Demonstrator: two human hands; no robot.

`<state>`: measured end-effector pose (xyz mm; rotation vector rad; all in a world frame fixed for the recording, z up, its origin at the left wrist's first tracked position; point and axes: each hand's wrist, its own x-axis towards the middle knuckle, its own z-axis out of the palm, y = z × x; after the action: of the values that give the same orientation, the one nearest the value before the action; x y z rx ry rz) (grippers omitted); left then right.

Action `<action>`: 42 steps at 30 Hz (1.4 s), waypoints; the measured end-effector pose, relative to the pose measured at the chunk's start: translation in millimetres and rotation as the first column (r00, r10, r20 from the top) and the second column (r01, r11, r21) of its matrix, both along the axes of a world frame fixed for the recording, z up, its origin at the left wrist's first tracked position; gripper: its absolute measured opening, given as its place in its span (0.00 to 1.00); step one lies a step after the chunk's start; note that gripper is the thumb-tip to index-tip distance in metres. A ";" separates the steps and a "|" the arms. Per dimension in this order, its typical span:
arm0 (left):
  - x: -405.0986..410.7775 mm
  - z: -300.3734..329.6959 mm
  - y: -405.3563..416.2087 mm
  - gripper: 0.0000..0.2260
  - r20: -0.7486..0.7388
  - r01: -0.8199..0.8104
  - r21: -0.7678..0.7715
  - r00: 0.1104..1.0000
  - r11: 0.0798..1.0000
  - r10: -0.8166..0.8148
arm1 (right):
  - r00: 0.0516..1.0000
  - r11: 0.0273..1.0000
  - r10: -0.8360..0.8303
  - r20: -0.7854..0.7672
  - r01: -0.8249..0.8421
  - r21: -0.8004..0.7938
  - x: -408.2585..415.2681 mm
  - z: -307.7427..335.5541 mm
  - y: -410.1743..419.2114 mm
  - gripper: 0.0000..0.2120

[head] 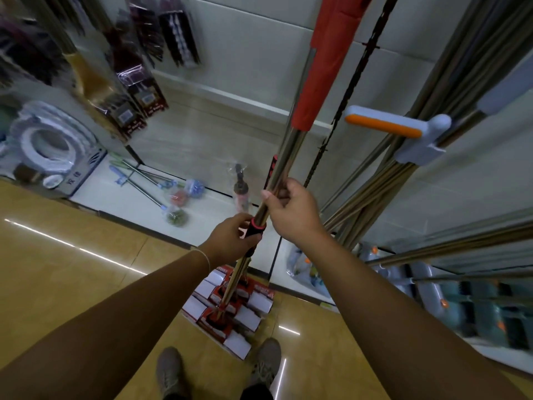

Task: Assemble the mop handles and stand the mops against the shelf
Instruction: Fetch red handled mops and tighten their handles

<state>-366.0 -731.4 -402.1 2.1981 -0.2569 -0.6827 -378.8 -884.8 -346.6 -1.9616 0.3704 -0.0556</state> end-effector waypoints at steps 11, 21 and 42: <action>-23.7 33.9 53.2 0.03 0.042 0.158 -0.228 0.987 0.961 -0.152 | 1.000 0.997 0.013 -0.007 -0.013 -0.071 -55.0 42.4 68.7 0.05; -41.5 81.2 116.9 0.08 0.099 0.520 -0.259 0.853 0.814 -0.513 | 0.964 0.974 -0.217 0.154 0.224 -0.029 -132.7 105.3 146.5 0.02; -190.4 234.4 -0.2 0.16 0.175 0.803 -0.485 0.477 0.347 -0.861 | 0.780 0.756 -0.528 0.336 0.611 -0.232 -349.9 252.0 89.7 0.10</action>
<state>-556.4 -731.5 -167.6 1.3514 -1.4345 -1.1167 -728.6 -795.1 -94.6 -2.0612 0.8332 -0.8118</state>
